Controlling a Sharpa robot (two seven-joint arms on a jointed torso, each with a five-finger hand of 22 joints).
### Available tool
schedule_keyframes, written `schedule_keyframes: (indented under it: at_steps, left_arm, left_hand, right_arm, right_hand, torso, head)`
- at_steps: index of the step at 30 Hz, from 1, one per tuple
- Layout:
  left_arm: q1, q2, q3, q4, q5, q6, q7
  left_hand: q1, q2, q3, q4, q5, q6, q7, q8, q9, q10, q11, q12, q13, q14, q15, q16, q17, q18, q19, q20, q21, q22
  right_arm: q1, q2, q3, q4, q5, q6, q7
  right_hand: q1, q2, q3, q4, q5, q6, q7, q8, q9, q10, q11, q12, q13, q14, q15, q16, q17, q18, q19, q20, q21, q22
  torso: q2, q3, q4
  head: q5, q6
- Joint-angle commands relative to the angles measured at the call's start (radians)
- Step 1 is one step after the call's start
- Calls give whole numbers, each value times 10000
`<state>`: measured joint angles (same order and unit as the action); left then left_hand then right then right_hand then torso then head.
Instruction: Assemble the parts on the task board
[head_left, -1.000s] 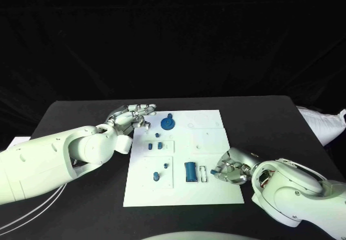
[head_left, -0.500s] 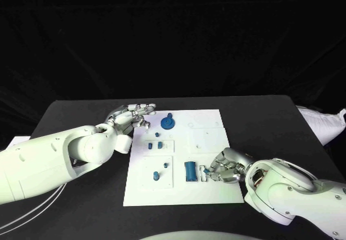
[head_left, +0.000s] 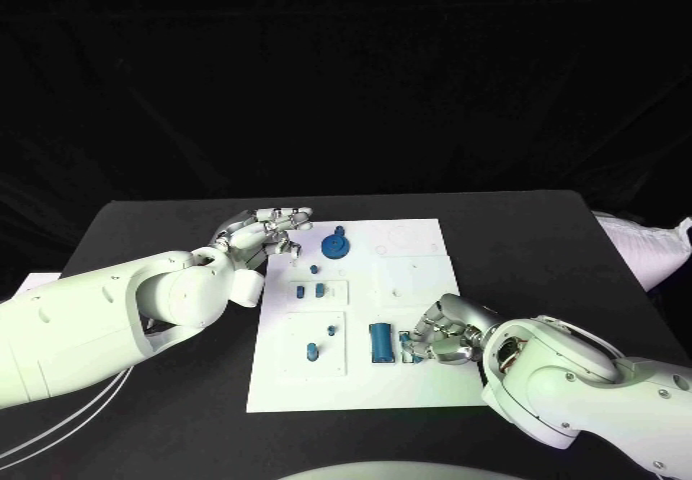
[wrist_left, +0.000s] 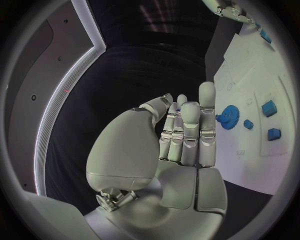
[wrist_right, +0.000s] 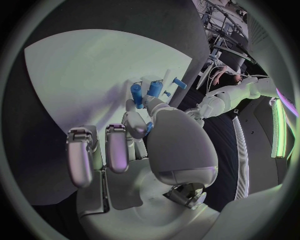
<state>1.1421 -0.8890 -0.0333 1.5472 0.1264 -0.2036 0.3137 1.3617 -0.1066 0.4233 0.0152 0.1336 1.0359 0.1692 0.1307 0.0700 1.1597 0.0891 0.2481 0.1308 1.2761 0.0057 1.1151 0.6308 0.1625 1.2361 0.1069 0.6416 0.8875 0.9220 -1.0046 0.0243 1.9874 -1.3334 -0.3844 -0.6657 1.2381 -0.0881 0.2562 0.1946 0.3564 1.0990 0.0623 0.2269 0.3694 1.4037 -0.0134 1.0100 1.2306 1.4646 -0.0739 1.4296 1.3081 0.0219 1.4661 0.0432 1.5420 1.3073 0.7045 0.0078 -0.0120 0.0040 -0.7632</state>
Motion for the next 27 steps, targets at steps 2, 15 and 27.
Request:
schedule_keyframes:
  at_steps: [2,15,27]
  left_arm:
    - [2,4,7,37,-43,177,45]
    - [3,-5,9,105,-123,228,-9]
    - [3,-23,9,117,-131,219,-16]
  left_hand:
    - [5,68,-65,12,-13,24,-20,53,1,-92,-9,34,16,-49,8,-54,-9,142,-81,9,-45,-8]
    - [9,60,-72,5,-13,20,-20,53,0,-103,-10,40,17,-58,7,-63,-32,146,-88,9,-69,-25]
    - [11,58,-74,3,-13,17,-20,53,-1,-107,-10,42,17,-66,7,-72,-53,152,-101,9,-103,-51]
  right_arm:
    - [-5,102,-2,-52,-350,294,-107]
    - [-4,231,-2,-282,-470,811,-401]
    - [-4,263,-2,-256,-835,871,-578]
  right_hand:
    - [-97,36,-114,33,87,146,-26,77,35,99,-30,101,49,628,-59,54,117,-128,846,-101,49,2351]
    - [-262,166,-362,240,114,322,-110,171,112,264,-100,453,274,661,-118,156,301,-153,902,-156,114,2429]
    - [-319,221,-464,325,157,397,-149,212,145,351,-133,643,397,680,-144,222,421,-168,935,-182,153,2476]
  torso:
    - [5,6,-11]
    - [-2,3,-6]
    - [5,10,-10]
  head:
    - [6,6]
    - [-1,-31]
    - [-10,-49]
